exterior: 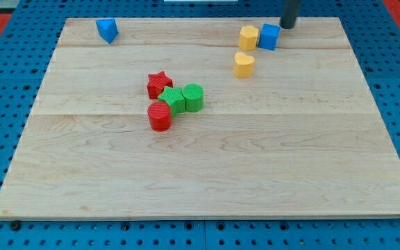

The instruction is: Separate the blue cube from yellow hexagon

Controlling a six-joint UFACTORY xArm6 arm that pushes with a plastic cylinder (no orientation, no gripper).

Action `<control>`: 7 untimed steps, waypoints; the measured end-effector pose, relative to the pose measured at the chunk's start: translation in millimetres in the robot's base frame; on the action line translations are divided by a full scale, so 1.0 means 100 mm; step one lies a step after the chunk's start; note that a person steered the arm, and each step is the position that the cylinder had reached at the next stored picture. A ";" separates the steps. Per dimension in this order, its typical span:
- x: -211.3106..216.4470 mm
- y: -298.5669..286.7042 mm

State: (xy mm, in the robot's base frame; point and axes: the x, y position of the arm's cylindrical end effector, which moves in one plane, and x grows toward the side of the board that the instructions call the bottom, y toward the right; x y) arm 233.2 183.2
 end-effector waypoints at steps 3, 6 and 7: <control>0.22 -0.30; 0.00 -1.49; -0.03 -1.84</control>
State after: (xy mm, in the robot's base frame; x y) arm 229.8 -1.1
